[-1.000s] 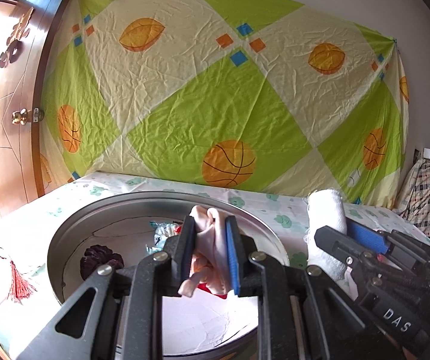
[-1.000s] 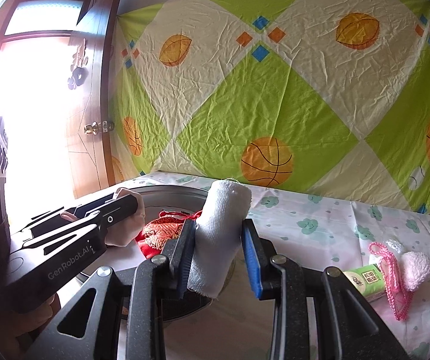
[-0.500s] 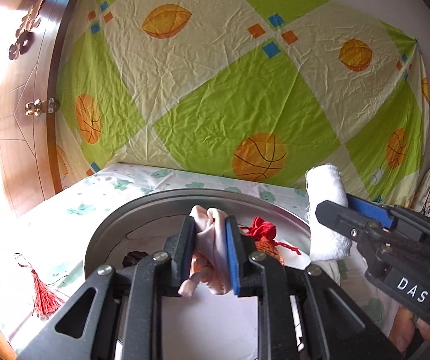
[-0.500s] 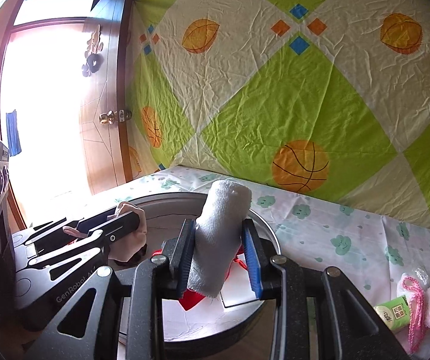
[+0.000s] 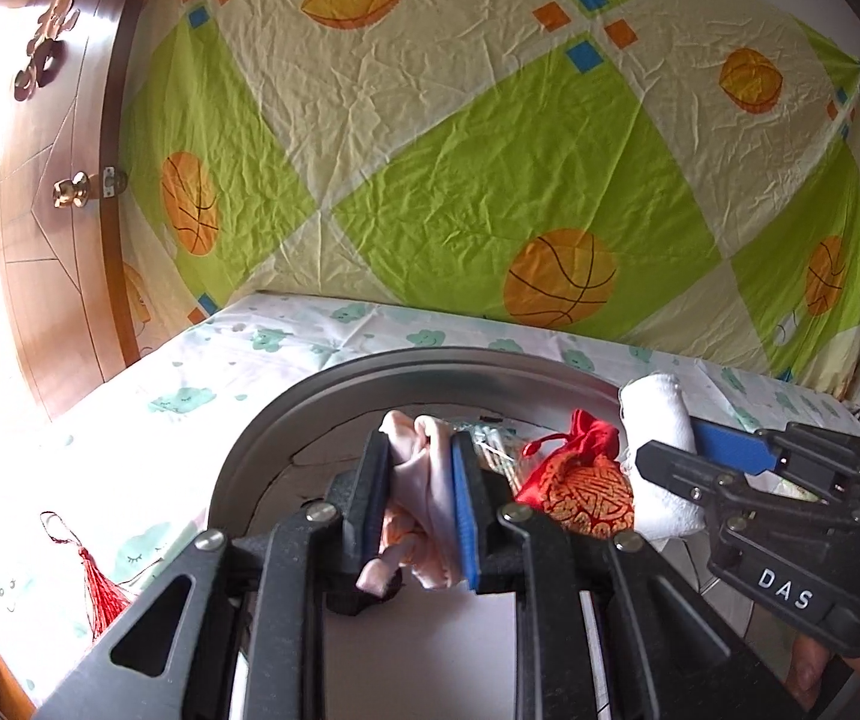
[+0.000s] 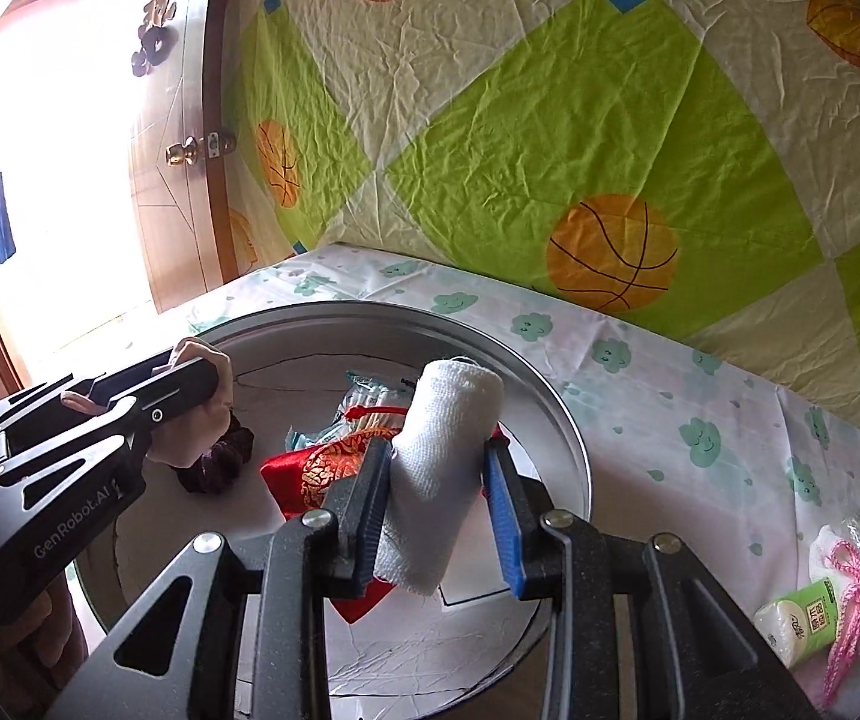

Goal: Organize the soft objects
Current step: 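Open both tools releasing the pink cloth and the towel into the tin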

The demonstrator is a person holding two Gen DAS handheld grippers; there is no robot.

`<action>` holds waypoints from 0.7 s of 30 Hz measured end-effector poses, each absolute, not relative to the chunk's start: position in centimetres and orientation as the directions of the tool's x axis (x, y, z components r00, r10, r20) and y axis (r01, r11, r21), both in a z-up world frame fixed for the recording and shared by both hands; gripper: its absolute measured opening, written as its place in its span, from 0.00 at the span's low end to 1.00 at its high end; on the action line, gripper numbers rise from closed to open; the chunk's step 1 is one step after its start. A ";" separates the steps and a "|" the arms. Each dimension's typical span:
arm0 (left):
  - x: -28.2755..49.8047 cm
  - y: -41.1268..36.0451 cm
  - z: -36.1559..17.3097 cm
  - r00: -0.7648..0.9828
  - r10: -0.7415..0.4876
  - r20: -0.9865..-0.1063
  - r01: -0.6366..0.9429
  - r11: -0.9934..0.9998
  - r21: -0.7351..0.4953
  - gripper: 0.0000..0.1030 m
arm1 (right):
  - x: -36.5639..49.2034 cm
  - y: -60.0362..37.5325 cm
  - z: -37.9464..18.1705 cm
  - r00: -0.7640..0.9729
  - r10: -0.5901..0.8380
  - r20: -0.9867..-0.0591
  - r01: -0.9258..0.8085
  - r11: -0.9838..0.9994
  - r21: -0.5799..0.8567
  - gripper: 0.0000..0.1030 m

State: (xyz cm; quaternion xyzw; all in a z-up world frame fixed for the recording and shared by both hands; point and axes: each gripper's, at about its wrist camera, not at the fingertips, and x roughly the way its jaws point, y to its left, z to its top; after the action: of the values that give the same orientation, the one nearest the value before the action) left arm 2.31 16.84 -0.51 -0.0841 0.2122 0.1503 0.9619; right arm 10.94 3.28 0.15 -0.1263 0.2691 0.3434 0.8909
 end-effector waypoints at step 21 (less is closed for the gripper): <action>1.6 16.1 0.2 0.858 0.309 -0.411 -0.368 0.927 -0.071 0.74 | 9.4 1.9 1.1 0.679 0.533 -0.505 -0.654 0.752 -0.086 0.71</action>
State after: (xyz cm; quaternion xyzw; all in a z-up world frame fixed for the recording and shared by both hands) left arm 1.61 16.15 0.22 -0.0734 0.2004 0.1762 0.9609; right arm 9.40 1.94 1.14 -0.1310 0.2311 0.3271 0.9069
